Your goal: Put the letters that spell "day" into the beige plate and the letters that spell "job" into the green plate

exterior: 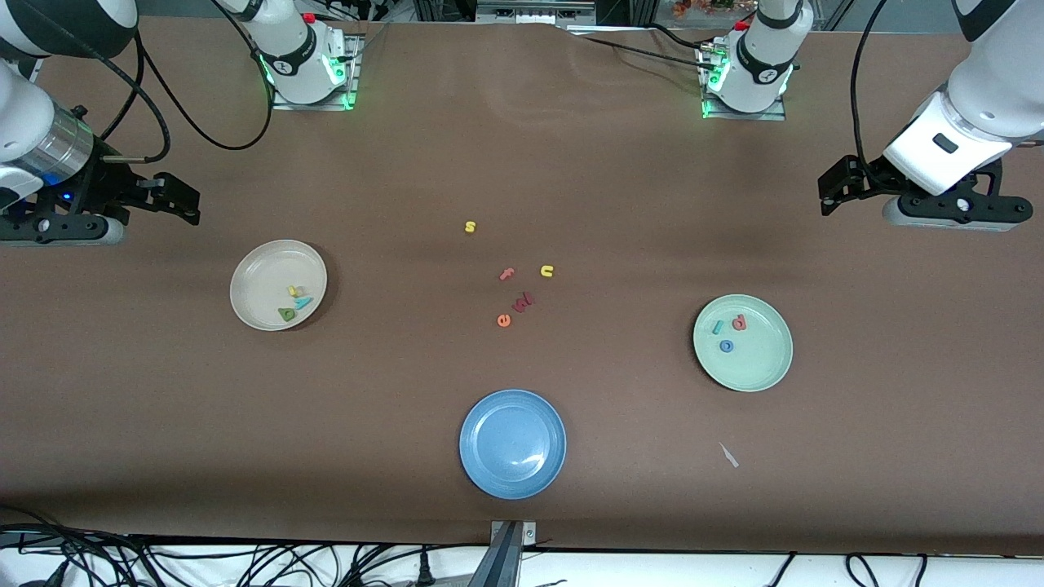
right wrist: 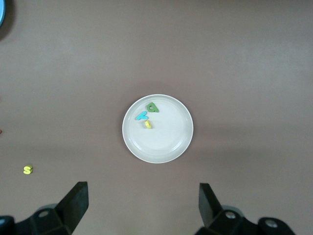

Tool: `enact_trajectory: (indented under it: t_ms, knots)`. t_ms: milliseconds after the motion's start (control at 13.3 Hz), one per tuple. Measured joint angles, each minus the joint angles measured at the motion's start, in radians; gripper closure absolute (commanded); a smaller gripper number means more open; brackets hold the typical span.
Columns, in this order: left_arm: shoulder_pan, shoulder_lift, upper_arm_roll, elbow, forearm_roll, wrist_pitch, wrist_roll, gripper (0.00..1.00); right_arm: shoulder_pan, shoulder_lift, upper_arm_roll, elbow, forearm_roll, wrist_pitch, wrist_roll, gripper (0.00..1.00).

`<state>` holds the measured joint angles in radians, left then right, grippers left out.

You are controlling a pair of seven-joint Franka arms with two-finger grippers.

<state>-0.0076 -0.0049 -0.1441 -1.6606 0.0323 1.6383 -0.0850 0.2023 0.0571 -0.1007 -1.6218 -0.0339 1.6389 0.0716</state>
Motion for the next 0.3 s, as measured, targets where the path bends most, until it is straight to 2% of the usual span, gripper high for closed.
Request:
enact_trajectory:
  t_ms: [301]
  knots:
    - [0.000,0.008,0.000,0.006,0.000,-0.001,0.001,0.00,0.000,0.000,0.000,0.000,0.000,0.000,0.000,0.00]
